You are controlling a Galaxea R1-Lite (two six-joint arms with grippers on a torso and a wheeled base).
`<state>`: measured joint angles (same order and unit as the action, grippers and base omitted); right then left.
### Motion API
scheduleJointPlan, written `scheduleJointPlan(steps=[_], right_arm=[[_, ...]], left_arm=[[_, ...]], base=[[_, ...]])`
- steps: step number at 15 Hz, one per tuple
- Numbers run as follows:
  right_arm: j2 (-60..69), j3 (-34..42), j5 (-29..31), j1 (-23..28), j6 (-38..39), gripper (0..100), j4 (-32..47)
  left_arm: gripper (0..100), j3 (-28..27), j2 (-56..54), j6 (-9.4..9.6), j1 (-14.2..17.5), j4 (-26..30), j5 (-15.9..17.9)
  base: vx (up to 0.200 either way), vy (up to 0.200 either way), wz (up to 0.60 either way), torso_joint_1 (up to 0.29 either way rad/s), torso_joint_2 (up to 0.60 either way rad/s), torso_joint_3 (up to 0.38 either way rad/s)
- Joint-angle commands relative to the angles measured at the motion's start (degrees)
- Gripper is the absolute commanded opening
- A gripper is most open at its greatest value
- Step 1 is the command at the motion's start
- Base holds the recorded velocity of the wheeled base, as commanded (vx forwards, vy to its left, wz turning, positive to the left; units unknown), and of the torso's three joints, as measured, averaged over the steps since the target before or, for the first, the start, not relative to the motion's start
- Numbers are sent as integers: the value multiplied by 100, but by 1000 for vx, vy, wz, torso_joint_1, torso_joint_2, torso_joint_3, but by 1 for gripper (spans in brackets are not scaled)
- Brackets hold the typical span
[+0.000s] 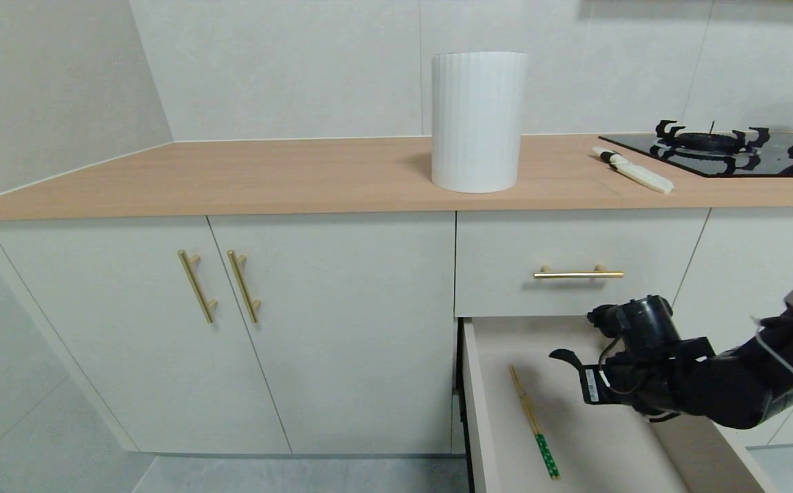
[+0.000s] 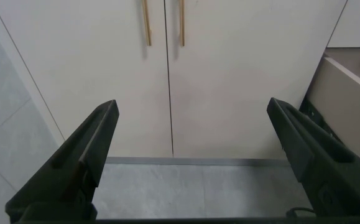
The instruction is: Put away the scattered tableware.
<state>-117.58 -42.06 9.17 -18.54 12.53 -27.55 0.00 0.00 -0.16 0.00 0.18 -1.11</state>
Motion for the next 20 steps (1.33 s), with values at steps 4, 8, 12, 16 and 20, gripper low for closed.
scheduleJointPlan(steps=[4,8,12,16,20], right_arm=[[-1320,5,15,35,-14,0,-479],[-1769,-250,6,167,-23,0,-471],[-2015,-400,59,202,-32,0,-471],[-2023,-391,59,202,-40,0,-471],[-2023,-382,59,202,-49,100,-471]], left_arm=[[100,0,0,-2,0,-1,-3],[100,0,0,-2,0,-1,-3],[100,0,0,-2,0,-1,-3],[100,0,0,-2,0,-1,-3],[100,0,0,-2,0,-1,-3]], base=[[0,0,0,0,0,0],[0,0,0,0,0,0],[0,0,0,0,0,0],[0,0,0,0,0,0],[0,0,0,0,0,0]])
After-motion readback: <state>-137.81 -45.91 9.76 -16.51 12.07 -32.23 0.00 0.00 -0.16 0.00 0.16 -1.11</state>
